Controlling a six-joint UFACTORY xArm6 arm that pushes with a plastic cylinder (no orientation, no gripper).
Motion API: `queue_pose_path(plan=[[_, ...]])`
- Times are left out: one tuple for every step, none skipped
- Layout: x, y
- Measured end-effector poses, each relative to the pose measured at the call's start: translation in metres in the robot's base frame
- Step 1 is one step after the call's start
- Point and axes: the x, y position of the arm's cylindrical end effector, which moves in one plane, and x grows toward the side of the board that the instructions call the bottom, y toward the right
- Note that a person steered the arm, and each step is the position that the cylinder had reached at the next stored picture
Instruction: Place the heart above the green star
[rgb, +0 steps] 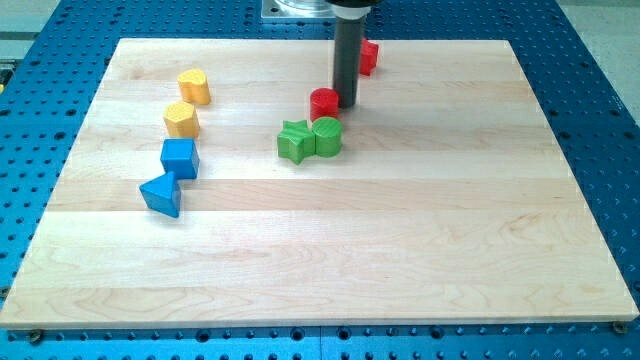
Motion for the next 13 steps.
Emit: queue_pose_path(plan=[[0.006,-0.015],[0.028,-0.023],[0.019,-0.022],[-0.015,-0.031],[-0.051,-0.081],[-0.054,-0.146],[-0.054,-0.182],[-0.019,-0.185],[-0.007,-0.176],[-0.007,-0.229],[-0.015,-0.247],[0.013,-0.252],[0.032,-0.213]])
